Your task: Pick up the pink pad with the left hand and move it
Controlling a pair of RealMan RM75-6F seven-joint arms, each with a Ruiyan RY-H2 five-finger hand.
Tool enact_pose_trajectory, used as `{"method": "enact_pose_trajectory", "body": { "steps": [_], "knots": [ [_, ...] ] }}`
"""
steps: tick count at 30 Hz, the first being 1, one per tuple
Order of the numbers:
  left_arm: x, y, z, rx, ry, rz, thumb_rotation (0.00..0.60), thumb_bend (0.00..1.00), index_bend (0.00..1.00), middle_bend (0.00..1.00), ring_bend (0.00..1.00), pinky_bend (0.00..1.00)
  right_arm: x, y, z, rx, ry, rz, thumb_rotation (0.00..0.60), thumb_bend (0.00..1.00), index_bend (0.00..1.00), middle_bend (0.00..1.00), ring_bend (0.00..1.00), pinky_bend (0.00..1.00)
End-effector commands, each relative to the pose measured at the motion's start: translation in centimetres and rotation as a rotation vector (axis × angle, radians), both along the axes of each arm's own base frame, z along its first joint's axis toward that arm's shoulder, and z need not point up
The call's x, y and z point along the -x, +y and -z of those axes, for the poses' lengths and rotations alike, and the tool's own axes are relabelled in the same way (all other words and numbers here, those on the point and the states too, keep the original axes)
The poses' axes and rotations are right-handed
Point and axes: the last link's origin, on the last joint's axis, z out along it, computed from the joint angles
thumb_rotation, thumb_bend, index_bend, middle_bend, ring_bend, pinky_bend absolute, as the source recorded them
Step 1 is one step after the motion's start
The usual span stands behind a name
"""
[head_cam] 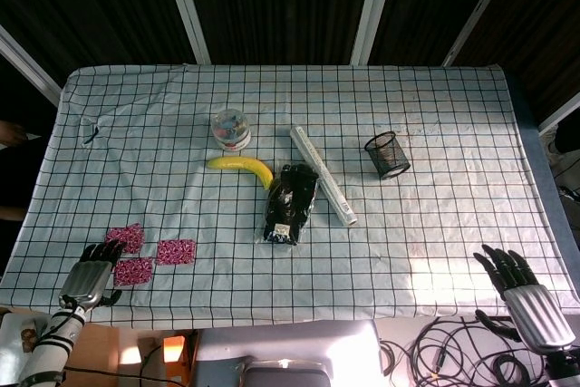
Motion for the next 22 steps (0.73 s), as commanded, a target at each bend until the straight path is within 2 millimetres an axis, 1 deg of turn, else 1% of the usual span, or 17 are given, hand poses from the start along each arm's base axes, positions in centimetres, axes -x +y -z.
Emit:
{"method": "enact_pose_trajectory", "body": {
  "steps": [1,5,6,8,10,13,15,16,17,22],
  "knots": [
    [-0.4,-1.0,-1.3,-0.026,0.014,0.012,0.6,0.3,0.0,0.0,0.0,0.0,0.0,0.1,0.0,0.001,-0.001,-0.001,0.6,0.2,0.0,0.0,0.0,0.0],
    [-1.6,-3.0,-3.5,-0.103,-0.002,0.073,0.6,0.29,0.0,0.0,0.0,0.0,0.0,0.2,-0.2,0.011,-0.005,-0.002,0.6,0.2,0.0,0.0,0.0,0.0],
    [-1.9,-3.9,-4.2,-0.144,-0.011,0.109,0.6,0.3,0.0,0.0,0.0,0.0,0.0,0.2,-0.3,0.018,-0.006,-0.003,0.6,0.2,0.0,0.0,0.0,0.0],
    [-2.3,-5.4,-5.1,-0.206,-0.036,0.156,0.6,0.31,0.0,0.0,0.0,0.0,0.0,0.3,-0.5,0.031,-0.007,-0.002,0.6,0.2,0.0,0.0,0.0,0.0],
    [-2.6,-7.4,-5.7,-0.264,-0.077,0.214,0.6,0.31,0.0,0.0,0.0,0.0,0.0,0.3,-0.7,0.05,-0.008,-0.002,0.6,0.2,0.0,0.0,0.0,0.0],
    [-2.2,-9.6,-5.8,-0.338,-0.137,0.308,0.6,0.32,0.0,0.0,0.0,0.0,0.1,0.3,-1.0,0.07,-0.01,0.005,0.6,0.2,0.0,0.0,0.0,0.0],
    [-1.5,-10.4,-5.4,-0.375,-0.155,0.327,0.6,0.31,0.0,0.0,0.0,0.0,0.1,0.3,-1.0,0.078,-0.008,0.008,0.6,0.2,0.0,0.0,0.0,0.0],
    [-1.2,-10.6,-5.3,-0.374,-0.131,0.332,0.6,0.31,0.0,0.0,0.0,0.0,0.1,0.3,-0.9,0.078,-0.004,0.008,0.6,0.2,0.0,0.0,0.0,0.0],
    [-1.1,-10.7,-5.2,-0.37,-0.116,0.343,0.6,0.31,0.0,0.0,0.0,0.0,0.1,0.3,-0.8,0.076,-0.001,0.008,0.6,0.2,0.0,0.0,0.0,0.0],
    [-1.0,-10.7,-5.1,-0.358,-0.155,0.36,0.6,0.32,0.0,0.0,0.0,0.0,0.1,0.4,-0.6,0.065,0.005,0.009,0.6,0.2,0.0,0.0,0.0,0.0]
  ]
}}
